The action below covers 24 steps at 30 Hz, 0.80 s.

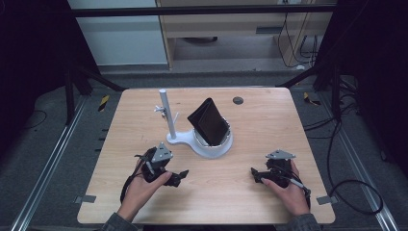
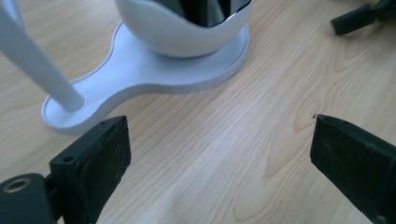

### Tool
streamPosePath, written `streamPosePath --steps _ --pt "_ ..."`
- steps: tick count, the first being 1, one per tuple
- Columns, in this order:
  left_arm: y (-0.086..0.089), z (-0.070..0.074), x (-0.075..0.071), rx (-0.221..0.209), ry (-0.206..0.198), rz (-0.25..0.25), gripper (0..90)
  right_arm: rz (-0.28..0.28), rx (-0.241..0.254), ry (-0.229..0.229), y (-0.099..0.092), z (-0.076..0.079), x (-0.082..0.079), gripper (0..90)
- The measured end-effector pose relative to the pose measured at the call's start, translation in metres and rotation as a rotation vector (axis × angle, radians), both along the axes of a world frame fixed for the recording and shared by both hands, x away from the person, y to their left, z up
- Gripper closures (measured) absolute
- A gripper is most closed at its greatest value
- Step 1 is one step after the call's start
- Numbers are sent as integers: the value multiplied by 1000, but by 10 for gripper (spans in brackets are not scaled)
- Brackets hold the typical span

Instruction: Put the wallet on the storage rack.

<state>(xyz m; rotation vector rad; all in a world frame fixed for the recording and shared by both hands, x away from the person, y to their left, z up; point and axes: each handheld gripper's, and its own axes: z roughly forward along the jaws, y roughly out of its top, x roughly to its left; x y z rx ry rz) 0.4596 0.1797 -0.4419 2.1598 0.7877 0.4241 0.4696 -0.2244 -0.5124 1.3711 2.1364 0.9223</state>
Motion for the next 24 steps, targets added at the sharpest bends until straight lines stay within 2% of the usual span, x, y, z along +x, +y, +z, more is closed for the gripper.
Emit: streamPosePath --steps 3,5,7,9,17,20,24 --pt "12 -9 3 7 0 29 51 -1 3 2 0 0 0 39" --pt "23 -15 6 7 -5 68 51 -1 0 0 0 0 0 39" --pt "36 -22 9 -27 10 105 55 -1 0 0 0 0 0 39" --pt "46 -27 11 -32 14 135 58 -1 0 0 0 0 0 39" --pt "77 -44 18 43 19 236 59 -4 5 4 0 0 -1 39" --pt "79 -44 19 32 24 241 57 -5 3 4 0 0 -1 39" --pt "80 -50 22 53 50 244 51 -6 4 4 1 0 -1 39"
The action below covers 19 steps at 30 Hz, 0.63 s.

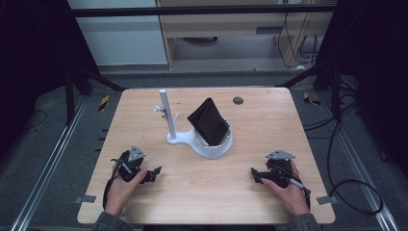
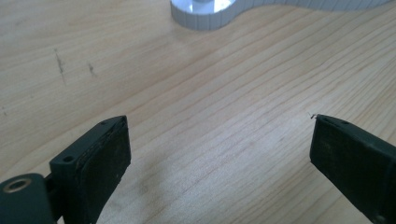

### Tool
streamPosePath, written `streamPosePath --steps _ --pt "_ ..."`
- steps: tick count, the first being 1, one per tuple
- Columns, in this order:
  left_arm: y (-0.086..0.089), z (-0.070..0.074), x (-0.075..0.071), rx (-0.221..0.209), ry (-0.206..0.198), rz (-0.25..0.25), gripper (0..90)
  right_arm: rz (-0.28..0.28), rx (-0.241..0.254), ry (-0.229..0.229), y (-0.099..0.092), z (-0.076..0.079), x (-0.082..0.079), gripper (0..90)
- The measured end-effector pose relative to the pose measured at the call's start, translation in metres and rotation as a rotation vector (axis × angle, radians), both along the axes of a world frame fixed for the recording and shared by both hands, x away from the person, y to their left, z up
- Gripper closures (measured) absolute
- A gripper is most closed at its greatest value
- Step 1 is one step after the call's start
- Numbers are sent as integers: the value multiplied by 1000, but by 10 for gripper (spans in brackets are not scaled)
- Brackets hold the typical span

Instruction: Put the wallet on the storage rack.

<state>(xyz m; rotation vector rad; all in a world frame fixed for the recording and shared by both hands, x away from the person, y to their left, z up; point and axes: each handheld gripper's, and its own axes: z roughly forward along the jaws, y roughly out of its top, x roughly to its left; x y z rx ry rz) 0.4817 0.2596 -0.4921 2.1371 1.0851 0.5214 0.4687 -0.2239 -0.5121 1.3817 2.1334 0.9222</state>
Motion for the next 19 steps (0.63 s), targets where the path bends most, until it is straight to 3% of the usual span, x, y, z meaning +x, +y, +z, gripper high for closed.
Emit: streamPosePath --steps 9,15,19 --pt "8 -11 8 14 53 36 41 -1 -1 -1 0 0 0 39" --pt "12 -16 11 -17 30 41 0 -1 -2 -5 0 0 -1 39" --pt "12 -16 11 -15 29 41 0 -2 -1 -4 1 0 -1 39"
